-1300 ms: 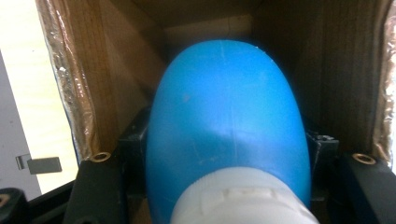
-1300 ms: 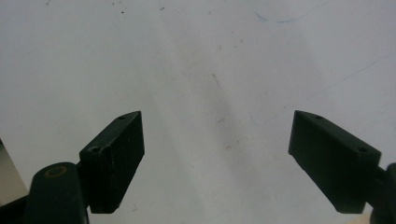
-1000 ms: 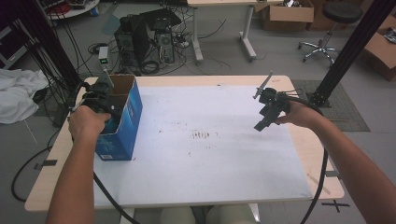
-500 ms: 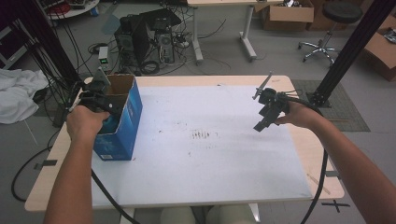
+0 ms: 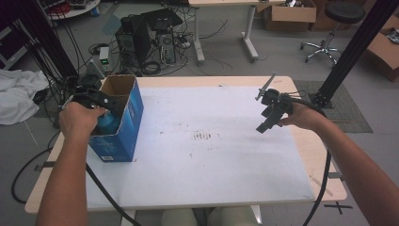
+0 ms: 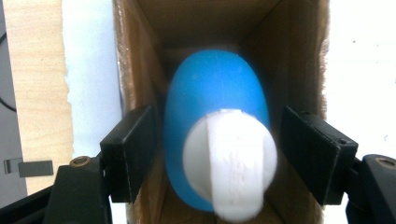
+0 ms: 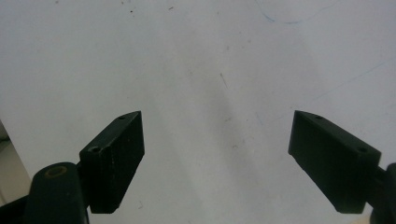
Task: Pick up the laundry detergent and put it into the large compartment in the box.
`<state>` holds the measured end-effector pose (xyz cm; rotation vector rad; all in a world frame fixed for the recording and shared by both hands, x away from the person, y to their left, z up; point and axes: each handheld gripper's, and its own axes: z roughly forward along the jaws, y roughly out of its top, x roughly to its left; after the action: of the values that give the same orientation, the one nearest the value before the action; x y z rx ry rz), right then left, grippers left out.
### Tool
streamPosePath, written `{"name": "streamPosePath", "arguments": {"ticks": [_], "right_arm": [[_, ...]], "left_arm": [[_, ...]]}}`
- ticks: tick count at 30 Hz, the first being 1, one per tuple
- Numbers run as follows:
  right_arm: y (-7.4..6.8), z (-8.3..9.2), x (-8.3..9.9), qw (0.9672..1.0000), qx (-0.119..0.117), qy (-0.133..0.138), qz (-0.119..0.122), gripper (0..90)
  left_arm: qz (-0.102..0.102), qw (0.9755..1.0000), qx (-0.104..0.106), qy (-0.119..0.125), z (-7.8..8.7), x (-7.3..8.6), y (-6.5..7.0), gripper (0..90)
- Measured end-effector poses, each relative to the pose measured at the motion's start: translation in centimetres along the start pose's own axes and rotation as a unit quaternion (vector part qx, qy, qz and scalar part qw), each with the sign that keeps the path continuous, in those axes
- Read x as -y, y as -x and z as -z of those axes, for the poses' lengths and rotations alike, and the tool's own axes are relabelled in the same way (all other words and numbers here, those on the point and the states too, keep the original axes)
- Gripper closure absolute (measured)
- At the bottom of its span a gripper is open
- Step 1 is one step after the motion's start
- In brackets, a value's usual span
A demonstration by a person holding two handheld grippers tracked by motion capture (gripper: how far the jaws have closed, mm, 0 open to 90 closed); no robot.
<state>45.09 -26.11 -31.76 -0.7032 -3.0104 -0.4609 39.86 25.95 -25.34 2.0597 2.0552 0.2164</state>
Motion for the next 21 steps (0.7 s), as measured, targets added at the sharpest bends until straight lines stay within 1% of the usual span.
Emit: {"name": "streamPosePath", "arguments": {"ticks": [1,3,6,7,12,13,15,18,19,21], "right_arm": [[0.0,0.0,0.0,1.0,0.0,0.001,0.001,18.3],[-0.1,0.0,0.0,1.0,0.0,0.001,0.002,18.2],[-0.3,0.0,-0.1,1.0,0.001,0.0,0.004,18.1],[-0.3,0.0,-0.1,1.0,0.001,0.0,0.004,18.1],[-0.5,0.3,0.0,1.0,0.002,0.004,0.005,18.1],[-0.5,0.4,0.0,1.0,0.003,0.004,0.004,18.1],[-0.6,0.4,0.1,1.0,0.003,0.005,0.004,18.1],[-0.6,0.7,0.3,0.9999,0.004,0.009,0.005,18.1],[-0.6,0.7,0.3,0.9999,0.004,0.009,0.005,18.1],[-0.7,0.8,0.4,0.9999,0.005,0.008,0.003,18.1]], "left_arm": [[-0.001,1.0,-0.001,0.003,0.4,0.1,0.0,28.7],[-0.003,1.0,-0.002,0.001,0.6,0.1,0.0,28.6],[-0.001,0.9999,-0.005,0.009,1.3,0.2,-0.1,28.5],[-0.001,0.9999,-0.005,0.009,1.3,0.2,-0.1,28.3],[-0.004,0.9999,-0.005,0.01,2.1,0.3,0.1,27.6],[-0.005,0.9999,-0.007,0.013,2.4,0.4,0.3,27.6],[-0.004,0.9998,-0.007,0.016,2.6,0.4,0.4,27.6],[-0.012,0.9997,-0.007,0.022,3.4,0.5,0.9,27.6],[-0.012,0.9997,-0.007,0.022,3.4,0.5,0.9,27.6],[-0.02,0.9996,-0.008,0.02,3.9,0.6,1.2,27.6]]}}
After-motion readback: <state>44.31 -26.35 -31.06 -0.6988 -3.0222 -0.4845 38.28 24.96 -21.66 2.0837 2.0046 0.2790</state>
